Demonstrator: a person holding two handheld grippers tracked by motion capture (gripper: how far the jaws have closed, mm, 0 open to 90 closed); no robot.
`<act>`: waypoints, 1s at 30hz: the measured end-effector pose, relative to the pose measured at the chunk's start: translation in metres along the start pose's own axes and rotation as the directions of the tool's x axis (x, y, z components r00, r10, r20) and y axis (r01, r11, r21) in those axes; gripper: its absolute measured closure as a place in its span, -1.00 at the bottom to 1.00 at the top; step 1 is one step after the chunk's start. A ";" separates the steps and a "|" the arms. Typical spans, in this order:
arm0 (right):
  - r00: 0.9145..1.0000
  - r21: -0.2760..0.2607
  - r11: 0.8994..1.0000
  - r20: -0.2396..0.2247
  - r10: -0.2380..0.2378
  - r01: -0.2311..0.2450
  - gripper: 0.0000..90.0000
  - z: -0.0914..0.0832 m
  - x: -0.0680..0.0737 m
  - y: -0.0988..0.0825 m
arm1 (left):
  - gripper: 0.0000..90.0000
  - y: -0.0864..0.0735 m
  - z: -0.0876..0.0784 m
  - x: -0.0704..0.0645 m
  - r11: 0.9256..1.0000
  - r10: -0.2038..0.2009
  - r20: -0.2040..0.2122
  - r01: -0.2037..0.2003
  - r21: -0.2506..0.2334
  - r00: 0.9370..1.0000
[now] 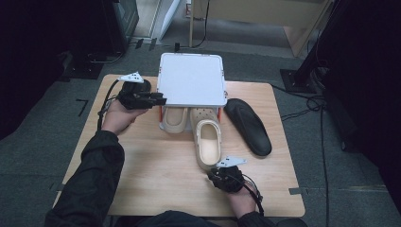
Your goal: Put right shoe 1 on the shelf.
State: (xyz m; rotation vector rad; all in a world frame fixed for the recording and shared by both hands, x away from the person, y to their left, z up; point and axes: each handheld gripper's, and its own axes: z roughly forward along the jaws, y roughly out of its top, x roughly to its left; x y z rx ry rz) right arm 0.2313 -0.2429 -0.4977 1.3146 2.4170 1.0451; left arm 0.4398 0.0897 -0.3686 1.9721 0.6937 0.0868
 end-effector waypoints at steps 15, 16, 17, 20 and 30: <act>0.999 -0.045 0.998 0.002 -0.044 0.044 0.59 0.014 0.006 0.022 | 0.43 0.000 0.000 0.000 1.000 -0.001 -0.004 0.001 0.001 1.000; 0.999 -0.052 0.998 0.007 -0.047 0.047 0.58 0.014 0.005 0.024 | 0.43 0.000 0.000 0.000 1.000 -0.001 -0.004 0.001 0.001 1.000; 0.999 -0.059 0.997 0.004 -0.043 0.044 0.58 0.015 0.005 0.026 | 0.43 0.000 0.000 0.000 1.000 -0.001 -0.003 0.001 0.001 1.000; 0.999 -0.074 0.996 0.010 -0.050 0.051 0.58 0.015 0.005 0.031 | 0.44 0.000 0.000 0.000 1.000 -0.002 -0.003 0.002 0.001 1.000; 0.998 -0.083 0.995 0.037 -0.057 0.060 0.56 0.026 -0.003 0.050 | 0.46 0.000 0.000 0.000 1.000 -0.003 -0.005 0.003 0.000 1.000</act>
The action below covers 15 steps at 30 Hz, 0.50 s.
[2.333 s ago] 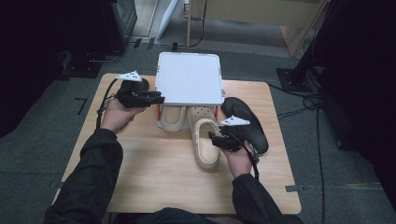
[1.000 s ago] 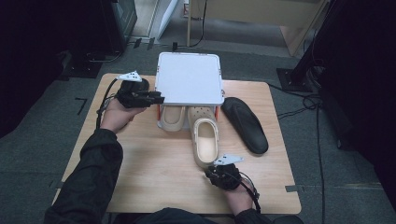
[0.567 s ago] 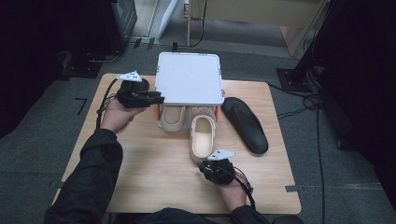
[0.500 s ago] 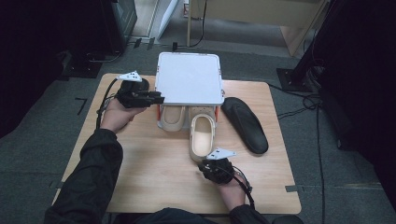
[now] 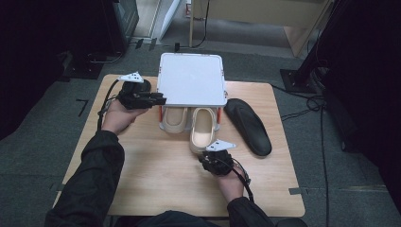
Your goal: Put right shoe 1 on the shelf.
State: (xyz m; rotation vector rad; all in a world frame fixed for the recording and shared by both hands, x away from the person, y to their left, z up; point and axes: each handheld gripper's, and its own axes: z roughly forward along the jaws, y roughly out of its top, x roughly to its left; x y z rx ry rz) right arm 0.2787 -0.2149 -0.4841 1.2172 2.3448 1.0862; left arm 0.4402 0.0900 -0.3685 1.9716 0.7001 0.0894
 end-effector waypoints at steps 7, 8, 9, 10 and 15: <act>0.999 -0.009 1.000 0.034 -0.001 0.001 0.55 0.007 -0.009 0.009 | 0.46 0.000 0.000 0.000 1.000 0.000 0.001 0.000 0.000 1.000; 0.999 -0.012 1.000 0.038 0.009 -0.009 0.55 0.008 -0.011 0.010 | 0.46 0.000 0.000 0.000 1.000 0.000 0.001 0.000 0.000 1.000; 0.999 -0.014 1.000 0.040 0.008 -0.008 0.55 0.009 -0.013 0.011 | 0.46 0.000 0.000 0.000 1.000 0.000 0.002 0.000 0.000 1.000; 0.999 -0.013 1.000 0.045 0.007 -0.007 0.55 0.010 -0.014 0.013 | 0.47 0.000 0.000 0.000 1.000 0.000 0.002 0.000 0.000 1.000; 0.998 -0.023 1.000 0.062 0.012 -0.011 0.54 0.013 -0.021 0.020 | 0.47 0.000 0.000 0.000 1.000 0.001 0.001 -0.001 0.000 1.000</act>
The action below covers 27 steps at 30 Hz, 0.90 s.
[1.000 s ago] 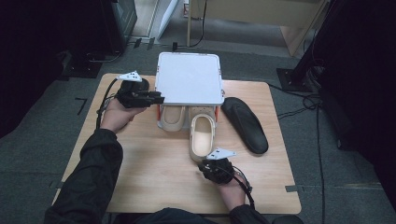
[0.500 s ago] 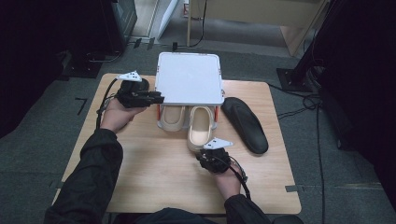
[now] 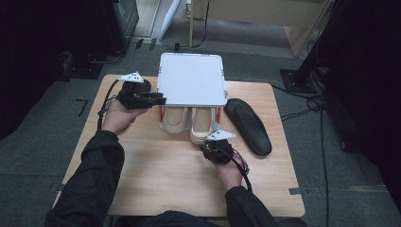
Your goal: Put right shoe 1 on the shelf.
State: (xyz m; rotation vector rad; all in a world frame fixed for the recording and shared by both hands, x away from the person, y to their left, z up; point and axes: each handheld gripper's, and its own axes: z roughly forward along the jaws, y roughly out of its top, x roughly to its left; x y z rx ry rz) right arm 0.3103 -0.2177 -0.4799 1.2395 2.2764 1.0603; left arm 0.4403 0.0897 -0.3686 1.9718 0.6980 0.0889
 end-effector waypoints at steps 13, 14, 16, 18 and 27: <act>1.000 -0.077 0.997 0.020 0.022 -0.020 0.46 -0.003 -0.009 0.022 | 0.47 0.000 0.000 0.000 1.000 0.000 0.001 0.000 0.000 1.000; 1.000 -0.084 0.996 0.017 0.021 -0.019 0.43 -0.004 -0.007 0.025 | 0.47 0.000 0.000 0.000 1.000 0.000 0.000 0.000 0.000 1.000; 1.000 -0.091 0.996 0.014 0.019 -0.017 0.41 -0.004 -0.006 0.028 | 0.47 0.000 0.000 0.000 1.000 0.000 0.000 0.000 0.000 1.000; 0.999 -0.101 0.994 -0.011 0.032 -0.033 0.32 0.003 -0.002 0.037 | 0.47 0.000 0.000 0.000 1.000 0.000 0.000 0.000 0.000 1.000; 1.000 -0.080 0.997 0.008 0.024 -0.023 0.13 0.044 0.012 0.051 | 0.47 0.000 0.000 0.000 1.000 0.000 0.003 0.000 -0.001 1.000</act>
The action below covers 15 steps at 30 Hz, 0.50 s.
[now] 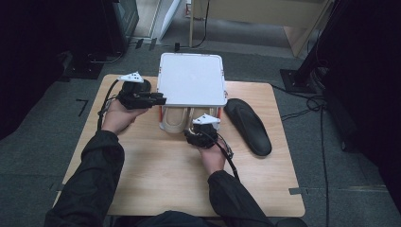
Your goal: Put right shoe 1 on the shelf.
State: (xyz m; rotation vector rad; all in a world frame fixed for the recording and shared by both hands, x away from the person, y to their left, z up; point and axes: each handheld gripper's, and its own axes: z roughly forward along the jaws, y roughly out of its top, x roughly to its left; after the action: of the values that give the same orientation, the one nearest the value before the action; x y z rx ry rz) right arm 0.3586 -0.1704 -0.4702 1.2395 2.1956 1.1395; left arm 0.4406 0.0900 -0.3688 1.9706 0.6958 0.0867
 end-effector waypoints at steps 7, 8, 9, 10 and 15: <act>0.997 0.034 0.998 0.061 -0.055 0.053 0.42 0.018 0.000 0.004 | 0.47 0.000 0.000 0.001 1.000 0.001 0.003 -0.001 -0.001 1.000; 0.997 0.037 0.998 0.044 -0.061 0.059 0.44 0.019 -0.002 0.004 | 0.48 0.000 0.000 0.001 1.000 0.000 0.003 0.000 -0.001 1.000; 0.997 0.037 0.998 0.044 -0.061 0.059 0.44 0.019 -0.002 0.004 | 0.48 0.000 0.000 0.001 1.000 0.000 0.003 0.000 -0.001 1.000; 0.997 0.037 0.997 0.039 -0.065 0.064 0.45 0.019 -0.003 0.004 | 0.48 0.000 -0.001 0.001 1.000 -0.002 0.003 0.002 -0.001 1.000; 0.994 0.021 0.994 -0.016 -0.108 0.108 0.50 0.017 -0.013 0.002 | 0.48 0.000 0.000 0.001 1.000 -0.004 0.002 0.004 -0.002 1.000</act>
State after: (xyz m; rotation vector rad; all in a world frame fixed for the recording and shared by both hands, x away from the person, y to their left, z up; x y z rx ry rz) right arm 0.3774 -0.1724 -0.4796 1.1092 2.2621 1.0885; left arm 0.4410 0.0908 -0.3691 1.9669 0.6975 0.0829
